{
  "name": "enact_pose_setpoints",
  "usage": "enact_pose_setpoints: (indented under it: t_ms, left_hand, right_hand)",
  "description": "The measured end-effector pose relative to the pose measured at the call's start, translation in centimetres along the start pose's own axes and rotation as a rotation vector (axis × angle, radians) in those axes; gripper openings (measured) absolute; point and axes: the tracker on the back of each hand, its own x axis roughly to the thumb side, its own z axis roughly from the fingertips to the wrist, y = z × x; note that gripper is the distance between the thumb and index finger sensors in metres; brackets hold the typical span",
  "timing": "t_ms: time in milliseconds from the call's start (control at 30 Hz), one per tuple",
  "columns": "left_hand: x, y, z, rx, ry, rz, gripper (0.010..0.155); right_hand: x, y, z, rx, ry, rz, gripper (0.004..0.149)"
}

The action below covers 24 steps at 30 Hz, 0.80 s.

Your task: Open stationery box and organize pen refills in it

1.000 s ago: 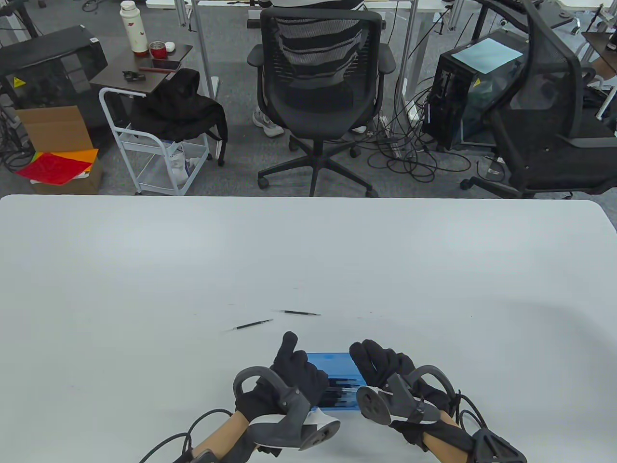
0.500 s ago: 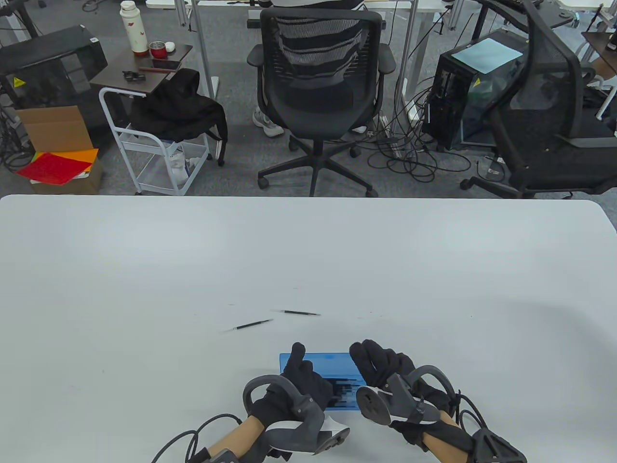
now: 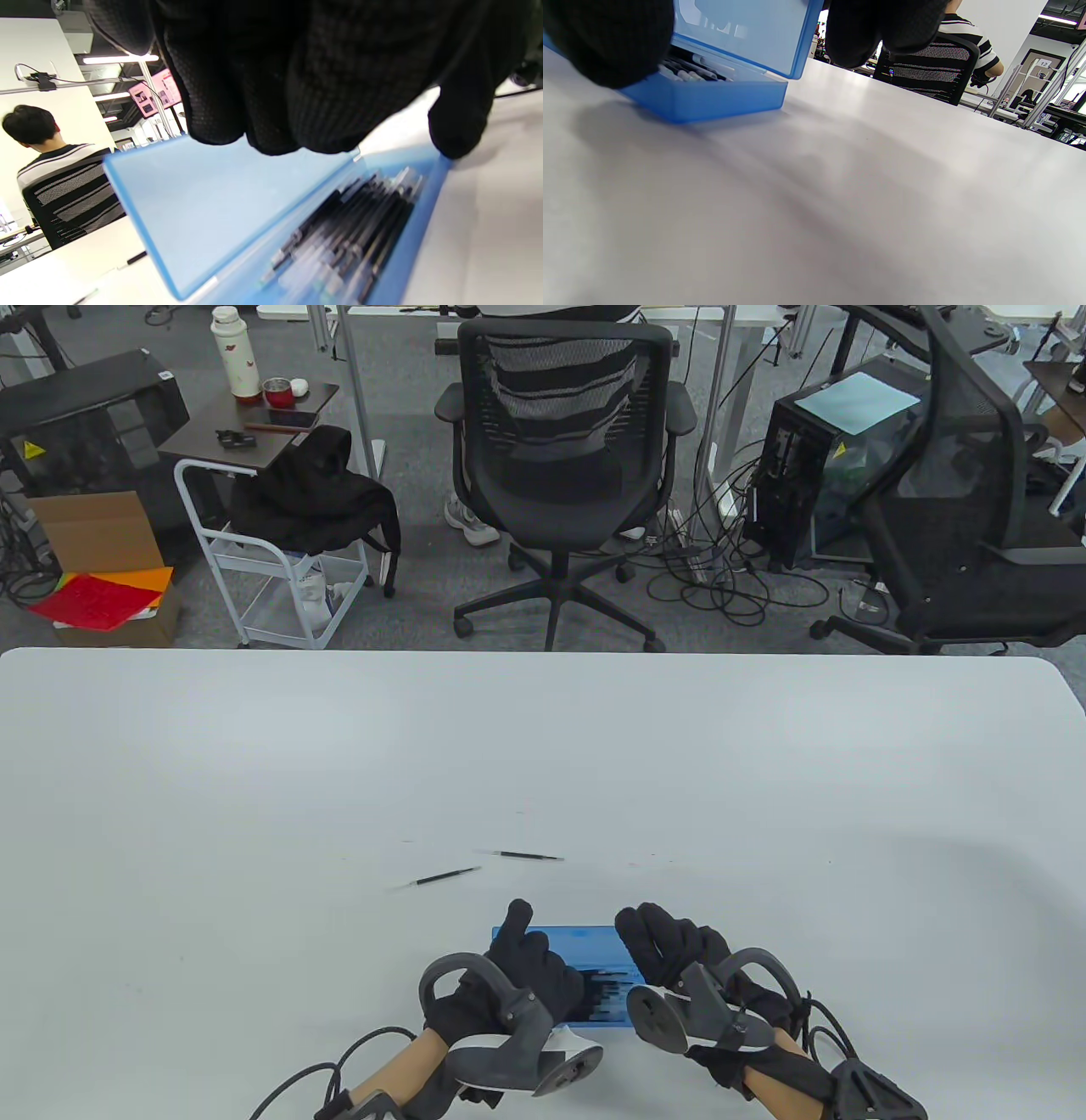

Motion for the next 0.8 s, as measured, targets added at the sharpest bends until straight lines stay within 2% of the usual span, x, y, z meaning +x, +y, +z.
enact_pose_setpoints:
  t_ms: [233, 367, 533, 667, 800]
  left_hand:
    - [-2.5, 1.4, 0.5, 0.027, 0.091, -0.033, 0.048]
    - [-5.4, 1.1, 0.3, 0.001, 0.212, -0.045, 0.048]
    - [-9.3, -1.0, -0.5, -0.1, 0.365, -0.002, 0.048]
    - [-12.3, -3.8, -1.1, -0.19, 0.475, 0.062, 0.051]
    - [-14.0, -6.4, -1.9, -0.273, 0.554, 0.096, 0.053]
  right_hand:
    - [0.0, 0.0, 0.0, 0.001, 0.002, 0.001, 0.12]
    - [0.0, 0.0, 0.0, 0.001, 0.001, 0.0, 0.12]
    - [0.0, 0.0, 0.0, 0.001, 0.001, 0.0, 0.12]
    - [0.0, 0.0, 0.0, 0.002, 0.001, -0.002, 0.12]
    - [0.0, 0.0, 0.0, 0.002, 0.001, -0.003, 0.12]
